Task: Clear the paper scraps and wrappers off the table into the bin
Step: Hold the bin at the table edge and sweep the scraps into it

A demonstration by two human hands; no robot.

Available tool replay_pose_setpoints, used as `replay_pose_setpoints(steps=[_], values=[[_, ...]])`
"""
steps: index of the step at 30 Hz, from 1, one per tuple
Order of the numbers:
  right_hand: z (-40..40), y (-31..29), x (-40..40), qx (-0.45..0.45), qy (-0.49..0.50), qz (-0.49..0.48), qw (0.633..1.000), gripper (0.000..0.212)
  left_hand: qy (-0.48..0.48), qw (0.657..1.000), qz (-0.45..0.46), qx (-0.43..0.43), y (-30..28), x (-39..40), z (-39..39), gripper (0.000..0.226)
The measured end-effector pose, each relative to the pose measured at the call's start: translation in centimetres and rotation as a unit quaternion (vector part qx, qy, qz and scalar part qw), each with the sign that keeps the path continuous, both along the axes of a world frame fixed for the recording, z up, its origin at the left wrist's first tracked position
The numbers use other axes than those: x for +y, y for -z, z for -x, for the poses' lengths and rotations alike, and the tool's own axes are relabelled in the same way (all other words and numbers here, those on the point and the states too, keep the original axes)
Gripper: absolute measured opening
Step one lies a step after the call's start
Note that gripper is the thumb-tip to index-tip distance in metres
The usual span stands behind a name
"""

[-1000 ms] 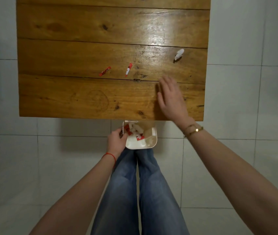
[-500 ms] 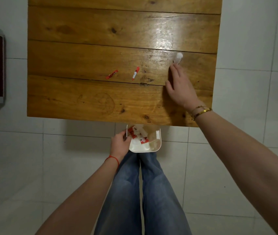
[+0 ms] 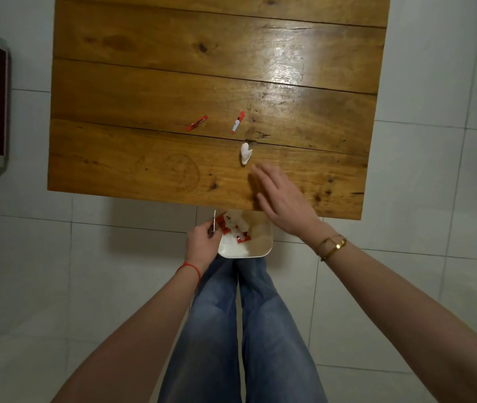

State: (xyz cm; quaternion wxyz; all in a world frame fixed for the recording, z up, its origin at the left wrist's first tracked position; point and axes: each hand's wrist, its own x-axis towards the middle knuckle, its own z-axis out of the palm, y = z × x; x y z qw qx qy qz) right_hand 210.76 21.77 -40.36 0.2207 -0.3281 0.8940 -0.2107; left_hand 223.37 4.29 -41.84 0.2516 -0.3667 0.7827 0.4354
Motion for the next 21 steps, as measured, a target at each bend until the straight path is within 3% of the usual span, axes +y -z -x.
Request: replay_pose_setpoints(steps=[5, 10, 21], values=[[4.1, 0.1, -2.0, 0.018, 0.050, -0.019, 0.998, 0.058, -0.010, 1.000, -0.009, 0.015, 0.0, -0.2, -0.3, 0.020], [4.0, 0.6, -3.7, -0.011, -0.047, -0.042, 0.998, 0.058, -0.022, 1.000, -0.019, 0.005, -0.1, -0.6, -0.5, 0.026], [-5.6, 1.0, -2.1, -0.044, -0.239, -0.027, 0.970, 0.058, -0.041, 0.999, -0.016, 0.003, -0.2, -2.2, -1.4, 0.020]])
